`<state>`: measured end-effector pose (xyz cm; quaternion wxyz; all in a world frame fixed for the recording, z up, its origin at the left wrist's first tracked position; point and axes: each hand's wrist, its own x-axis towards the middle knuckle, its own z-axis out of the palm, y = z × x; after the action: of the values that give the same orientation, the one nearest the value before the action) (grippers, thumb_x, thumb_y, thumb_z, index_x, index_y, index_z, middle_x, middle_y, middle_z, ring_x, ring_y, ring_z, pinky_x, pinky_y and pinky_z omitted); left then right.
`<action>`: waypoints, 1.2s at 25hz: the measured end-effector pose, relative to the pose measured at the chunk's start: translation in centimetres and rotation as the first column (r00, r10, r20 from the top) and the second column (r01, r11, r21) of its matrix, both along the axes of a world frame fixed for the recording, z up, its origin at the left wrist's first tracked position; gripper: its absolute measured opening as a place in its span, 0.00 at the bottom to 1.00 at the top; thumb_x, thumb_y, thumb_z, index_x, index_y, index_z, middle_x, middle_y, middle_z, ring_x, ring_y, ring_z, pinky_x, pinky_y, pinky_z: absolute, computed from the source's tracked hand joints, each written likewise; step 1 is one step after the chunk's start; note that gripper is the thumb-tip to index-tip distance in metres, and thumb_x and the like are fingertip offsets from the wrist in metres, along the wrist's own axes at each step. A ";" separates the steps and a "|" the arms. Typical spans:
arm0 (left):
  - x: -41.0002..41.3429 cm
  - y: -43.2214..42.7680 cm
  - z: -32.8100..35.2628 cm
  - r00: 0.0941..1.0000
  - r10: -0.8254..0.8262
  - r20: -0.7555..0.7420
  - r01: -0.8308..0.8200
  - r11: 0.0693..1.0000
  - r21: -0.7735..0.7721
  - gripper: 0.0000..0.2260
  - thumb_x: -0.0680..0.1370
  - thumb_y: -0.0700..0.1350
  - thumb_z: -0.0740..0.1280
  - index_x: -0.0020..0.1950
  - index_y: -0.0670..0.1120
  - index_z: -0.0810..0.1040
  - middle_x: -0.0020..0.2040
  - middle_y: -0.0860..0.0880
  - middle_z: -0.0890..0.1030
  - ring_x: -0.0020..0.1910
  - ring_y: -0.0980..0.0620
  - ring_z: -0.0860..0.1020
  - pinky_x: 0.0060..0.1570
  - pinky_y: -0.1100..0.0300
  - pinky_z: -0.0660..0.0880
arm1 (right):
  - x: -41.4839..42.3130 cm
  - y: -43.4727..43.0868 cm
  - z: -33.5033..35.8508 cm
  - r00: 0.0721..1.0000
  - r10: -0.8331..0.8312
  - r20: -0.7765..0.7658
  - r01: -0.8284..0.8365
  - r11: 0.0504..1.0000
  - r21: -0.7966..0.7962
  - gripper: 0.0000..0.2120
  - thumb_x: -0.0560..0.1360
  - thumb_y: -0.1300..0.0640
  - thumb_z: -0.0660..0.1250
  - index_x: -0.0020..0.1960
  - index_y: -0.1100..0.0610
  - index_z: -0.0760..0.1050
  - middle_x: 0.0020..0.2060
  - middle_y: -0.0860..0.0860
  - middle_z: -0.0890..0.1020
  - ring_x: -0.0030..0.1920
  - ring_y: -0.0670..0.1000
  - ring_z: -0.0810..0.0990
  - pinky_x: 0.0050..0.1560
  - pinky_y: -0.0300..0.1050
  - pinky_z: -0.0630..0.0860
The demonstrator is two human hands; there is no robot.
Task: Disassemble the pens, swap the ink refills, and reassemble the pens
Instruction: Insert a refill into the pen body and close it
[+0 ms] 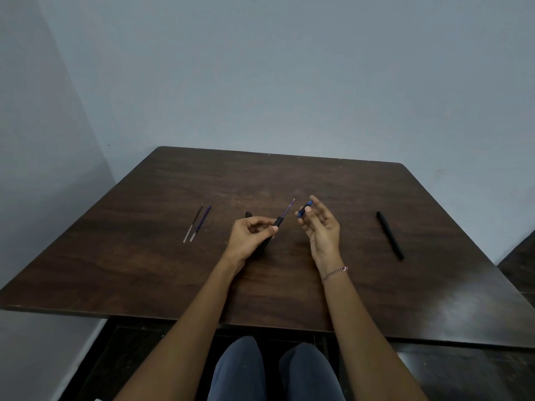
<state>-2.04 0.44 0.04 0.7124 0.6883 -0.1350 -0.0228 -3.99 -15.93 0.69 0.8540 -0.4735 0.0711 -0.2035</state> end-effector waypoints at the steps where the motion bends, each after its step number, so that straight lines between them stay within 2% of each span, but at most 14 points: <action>1: -0.1 0.0 0.0 1.000 -0.015 0.004 0.015 0.999 0.028 0.08 0.71 0.36 0.73 0.41 0.49 0.83 0.35 0.44 0.82 0.34 0.55 0.80 0.40 0.65 0.76 | 0.0 -0.1 0.0 1.000 -0.012 0.014 0.012 1.000 0.026 0.14 0.75 0.67 0.66 0.58 0.56 0.76 0.42 0.51 0.82 0.39 0.46 0.84 0.40 0.37 0.80; 6: -0.1 0.0 0.1 0.998 -0.063 -0.012 0.064 0.987 0.148 0.06 0.71 0.37 0.73 0.43 0.48 0.84 0.33 0.47 0.82 0.33 0.56 0.80 0.38 0.67 0.76 | -0.1 -0.7 0.1 0.993 -0.083 0.078 0.067 0.979 0.191 0.12 0.75 0.67 0.66 0.56 0.57 0.77 0.40 0.51 0.84 0.40 0.47 0.84 0.42 0.37 0.80; 9: -0.1 0.0 0.1 0.997 -0.074 0.003 0.072 0.981 0.182 0.08 0.71 0.38 0.74 0.41 0.51 0.84 0.31 0.50 0.81 0.33 0.54 0.79 0.37 0.66 0.75 | -0.1 -0.8 0.1 0.991 -0.098 0.089 0.076 0.972 0.224 0.12 0.75 0.67 0.66 0.57 0.58 0.77 0.41 0.52 0.84 0.41 0.48 0.84 0.42 0.37 0.80; 14: 0.0 0.1 0.0 0.997 -0.082 0.002 0.080 0.974 0.213 0.07 0.71 0.39 0.74 0.41 0.52 0.84 0.29 0.54 0.81 0.32 0.57 0.79 0.35 0.69 0.75 | -0.1 -0.7 0.2 0.992 -0.085 0.093 0.066 0.979 0.195 0.12 0.74 0.67 0.67 0.56 0.57 0.78 0.43 0.53 0.83 0.41 0.48 0.84 0.42 0.38 0.80; 17: 0.1 0.1 0.1 0.997 -0.075 -0.002 0.073 0.971 0.227 0.07 0.71 0.40 0.74 0.42 0.52 0.84 0.29 0.53 0.81 0.32 0.57 0.79 0.35 0.69 0.75 | -0.1 -0.6 0.3 0.994 -0.073 0.084 0.060 0.986 0.153 0.12 0.74 0.67 0.67 0.56 0.56 0.78 0.40 0.51 0.85 0.41 0.47 0.84 0.42 0.37 0.80; 21: -0.1 0.0 0.2 0.998 -0.061 -0.001 0.060 0.972 0.228 0.06 0.71 0.39 0.73 0.44 0.49 0.84 0.29 0.53 0.80 0.31 0.59 0.78 0.34 0.69 0.74 | -0.1 -0.4 0.2 0.994 -0.060 0.092 0.054 0.996 0.075 0.13 0.74 0.67 0.67 0.55 0.55 0.78 0.39 0.49 0.85 0.40 0.47 0.84 0.42 0.38 0.80; 30: -0.6 -0.1 0.8 0.999 -0.044 -0.021 0.048 0.970 0.240 0.05 0.71 0.38 0.73 0.45 0.47 0.83 0.34 0.47 0.81 0.34 0.56 0.79 0.37 0.67 0.76 | -0.1 -0.1 0.0 0.996 -0.027 0.084 0.033 0.997 -0.064 0.13 0.74 0.67 0.68 0.55 0.53 0.79 0.40 0.48 0.85 0.42 0.47 0.84 0.42 0.38 0.80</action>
<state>-2.60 0.37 0.86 0.6241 0.7661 -0.1415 -0.0607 -4.12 -16.06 0.72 0.8372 -0.4911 0.0360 -0.2381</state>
